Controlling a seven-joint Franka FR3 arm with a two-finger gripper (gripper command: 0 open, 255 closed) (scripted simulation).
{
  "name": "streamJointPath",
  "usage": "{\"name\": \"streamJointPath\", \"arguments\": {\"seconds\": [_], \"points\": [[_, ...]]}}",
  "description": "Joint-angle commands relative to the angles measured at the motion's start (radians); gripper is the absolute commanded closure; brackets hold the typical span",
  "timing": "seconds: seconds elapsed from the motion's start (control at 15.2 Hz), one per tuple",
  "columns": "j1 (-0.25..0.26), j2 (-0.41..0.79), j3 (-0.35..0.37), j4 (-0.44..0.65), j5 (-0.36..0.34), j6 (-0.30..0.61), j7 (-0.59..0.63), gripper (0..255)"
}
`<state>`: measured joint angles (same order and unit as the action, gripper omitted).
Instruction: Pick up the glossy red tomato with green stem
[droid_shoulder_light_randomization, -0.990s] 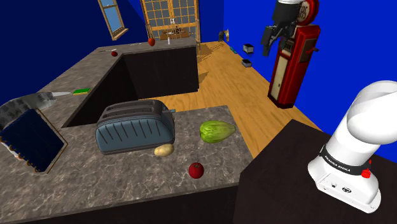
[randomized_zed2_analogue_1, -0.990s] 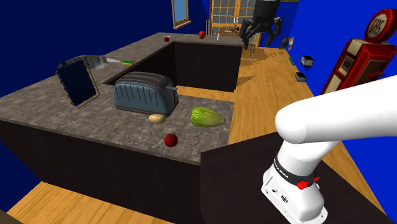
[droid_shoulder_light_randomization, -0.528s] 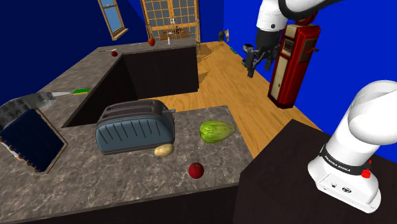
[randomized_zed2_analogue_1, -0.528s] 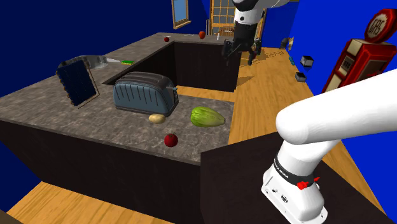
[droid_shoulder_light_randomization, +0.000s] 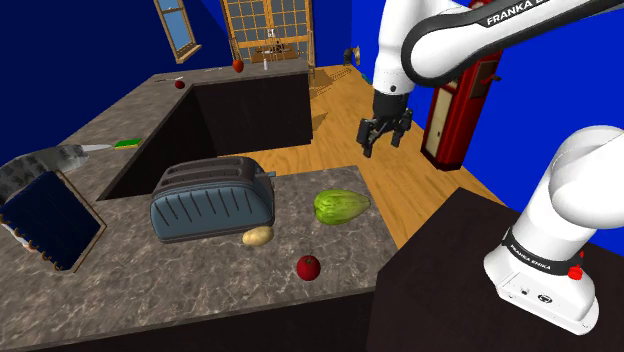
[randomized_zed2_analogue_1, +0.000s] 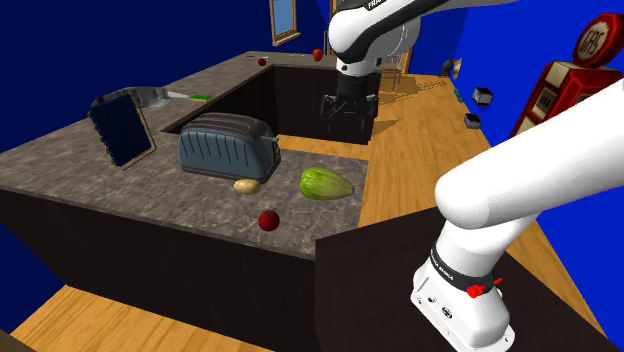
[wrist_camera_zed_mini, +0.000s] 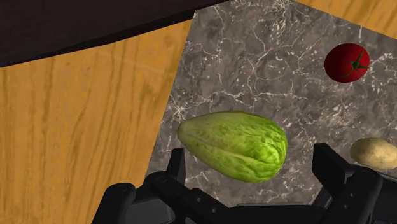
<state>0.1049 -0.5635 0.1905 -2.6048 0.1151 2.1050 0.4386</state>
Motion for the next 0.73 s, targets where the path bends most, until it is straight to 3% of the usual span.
{"name": "streamJointPath", "arguments": {"seconds": [0.0, 0.66], "points": [[0.011, 0.055, 0.027, -0.009, 0.021, 0.06, 0.036, 0], [0.047, 0.409, 0.159, 0.053, 0.062, 0.335, 0.223, 0]]}}
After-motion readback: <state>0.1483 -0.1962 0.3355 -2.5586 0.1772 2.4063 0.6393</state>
